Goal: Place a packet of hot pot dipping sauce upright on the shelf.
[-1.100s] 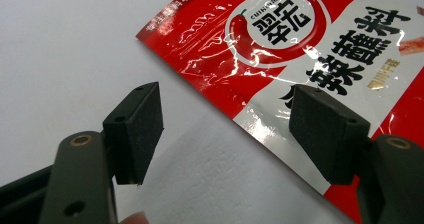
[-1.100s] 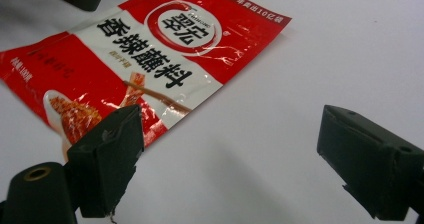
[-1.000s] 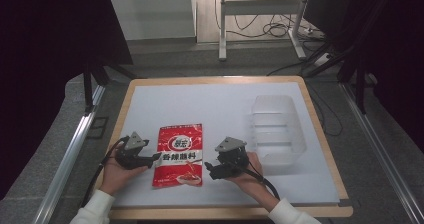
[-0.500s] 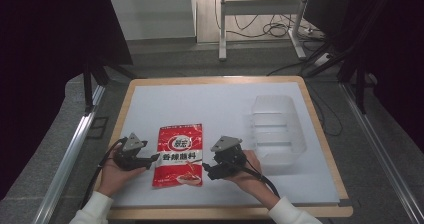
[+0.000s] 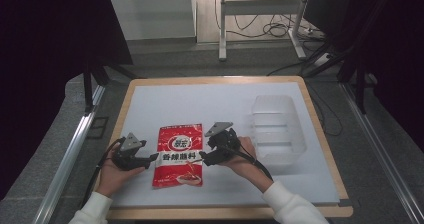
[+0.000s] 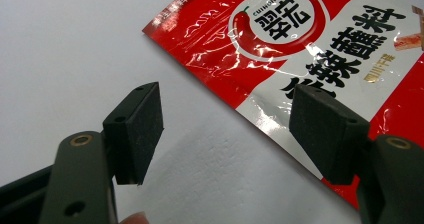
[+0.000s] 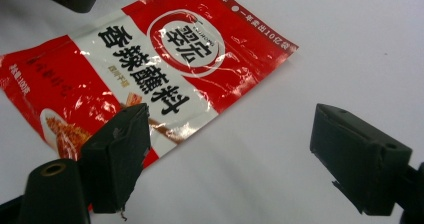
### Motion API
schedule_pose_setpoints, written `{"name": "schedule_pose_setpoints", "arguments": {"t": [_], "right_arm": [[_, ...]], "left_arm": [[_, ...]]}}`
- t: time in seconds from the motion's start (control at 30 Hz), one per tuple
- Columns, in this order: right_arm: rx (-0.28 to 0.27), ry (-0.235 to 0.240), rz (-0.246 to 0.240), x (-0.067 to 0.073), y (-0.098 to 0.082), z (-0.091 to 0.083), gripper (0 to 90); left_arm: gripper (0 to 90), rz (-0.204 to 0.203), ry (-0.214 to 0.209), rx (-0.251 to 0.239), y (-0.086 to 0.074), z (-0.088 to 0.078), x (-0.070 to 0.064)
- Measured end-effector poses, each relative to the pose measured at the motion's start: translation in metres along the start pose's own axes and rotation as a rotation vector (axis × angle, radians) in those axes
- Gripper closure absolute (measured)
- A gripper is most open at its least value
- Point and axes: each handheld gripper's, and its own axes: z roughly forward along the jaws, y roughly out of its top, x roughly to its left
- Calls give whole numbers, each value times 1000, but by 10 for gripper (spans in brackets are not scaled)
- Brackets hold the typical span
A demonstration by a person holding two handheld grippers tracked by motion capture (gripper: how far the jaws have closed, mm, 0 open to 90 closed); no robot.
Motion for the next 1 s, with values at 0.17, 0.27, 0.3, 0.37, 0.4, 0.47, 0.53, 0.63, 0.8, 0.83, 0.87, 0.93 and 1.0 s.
{"name": "schedule_pose_setpoints", "arguments": {"t": [0.17,0.27,0.3,0.37,0.4,0.47,0.53,0.63,0.8,0.83,0.87,0.93,1.0], "right_arm": [[43,16,-16,-10,15,13,195],[89,25,-26,-18,28,26,234],[100,26,-25,-21,31,31,245],[118,40,-8,-27,37,40,266],[128,51,10,-30,40,45,273],[135,58,19,-33,43,49,282],[162,67,33,-40,49,62,294],[180,71,45,-45,54,72,304],[196,69,63,-54,60,82,320],[196,69,63,-54,60,82,320],[197,75,67,-57,61,84,321],[215,82,69,-64,63,91,326],[221,88,82,-66,64,92,333]], "left_arm": [[293,10,-2,5,0,0,0],[293,11,-3,8,0,0,0],[293,15,-4,12,0,0,1],[293,17,-4,12,0,0,1],[292,17,-4,12,0,0,1],[292,16,-5,11,0,0,1],[292,17,-6,10,0,0,1],[292,19,-6,12,0,0,1],[292,26,-6,18,-1,1,2],[292,26,-6,18,-1,1,2],[292,26,-6,17,-1,1,2],[292,26,-7,18,-1,1,2],[291,25,-7,16,-1,1,1]]}}
